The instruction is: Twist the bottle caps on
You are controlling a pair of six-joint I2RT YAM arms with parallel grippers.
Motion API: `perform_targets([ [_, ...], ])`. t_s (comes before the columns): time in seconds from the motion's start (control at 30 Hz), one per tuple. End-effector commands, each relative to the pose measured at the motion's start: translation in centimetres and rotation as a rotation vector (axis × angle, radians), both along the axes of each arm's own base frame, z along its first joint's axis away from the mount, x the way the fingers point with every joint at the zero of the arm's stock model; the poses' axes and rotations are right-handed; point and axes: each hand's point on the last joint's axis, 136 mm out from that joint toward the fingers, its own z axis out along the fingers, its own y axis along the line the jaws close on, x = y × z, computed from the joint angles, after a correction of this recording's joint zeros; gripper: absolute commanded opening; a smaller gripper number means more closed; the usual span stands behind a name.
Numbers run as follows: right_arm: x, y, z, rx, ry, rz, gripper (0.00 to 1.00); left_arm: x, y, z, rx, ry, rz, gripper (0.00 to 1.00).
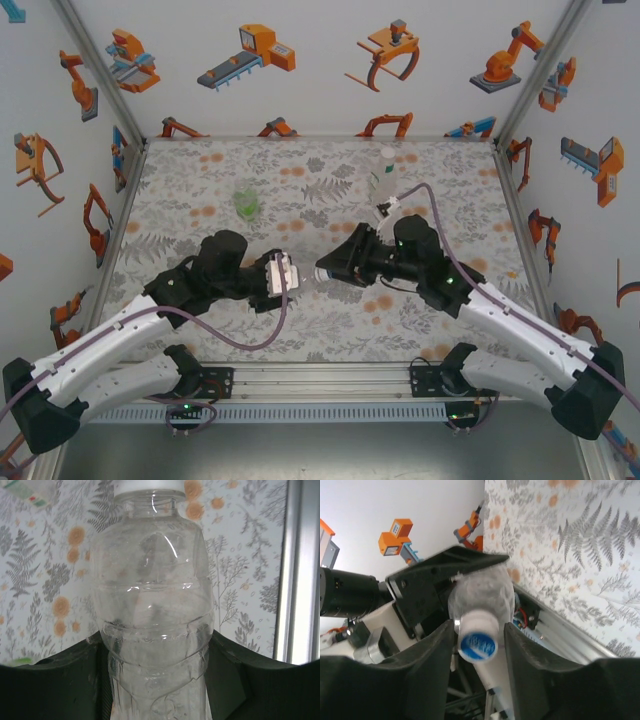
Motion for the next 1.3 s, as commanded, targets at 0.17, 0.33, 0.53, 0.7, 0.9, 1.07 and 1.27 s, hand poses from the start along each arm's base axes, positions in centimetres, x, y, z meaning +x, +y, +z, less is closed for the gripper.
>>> perform_targets([
  [0.17,1.3,-1.6,6.5,-0.063,-0.480,-0.028,0.56,-1.3,-1.0,1.7,-0.061,-0.009,-0.092,0.00],
  [0.33,-0.4,-2.0,10.0,-0.083,-0.868,0.055,0.56,-1.4,-0.9,1.8,-0.058,-0.011,-0.095,0.00],
  [0.53,-6.2,-1.4,10.9,-0.113,-1.385,0.372,0.55,-2.0,-0.7,2.4,-0.075,-0.015,-0.112,0.00],
  [0.7,-10.1,-1.3,9.1,-0.099,-1.652,0.627,0.55,-2.0,-0.7,2.4,-0.077,-0.018,-0.115,0.00],
  [0.9,-11.6,-1.1,7.4,-0.083,-1.755,0.781,0.52,-2.4,-0.8,2.6,-0.087,-0.007,-0.137,0.00],
  [1.07,-11.3,-0.7,6.6,-0.084,-1.746,0.790,0.50,-2.6,-0.8,2.8,-0.093,-0.008,-0.145,0.00],
  [1.27,-10.1,-0.2,6.3,-0.125,-1.745,0.753,0.50,-3.0,-0.9,2.7,-0.098,0.004,-0.166,0.00],
])
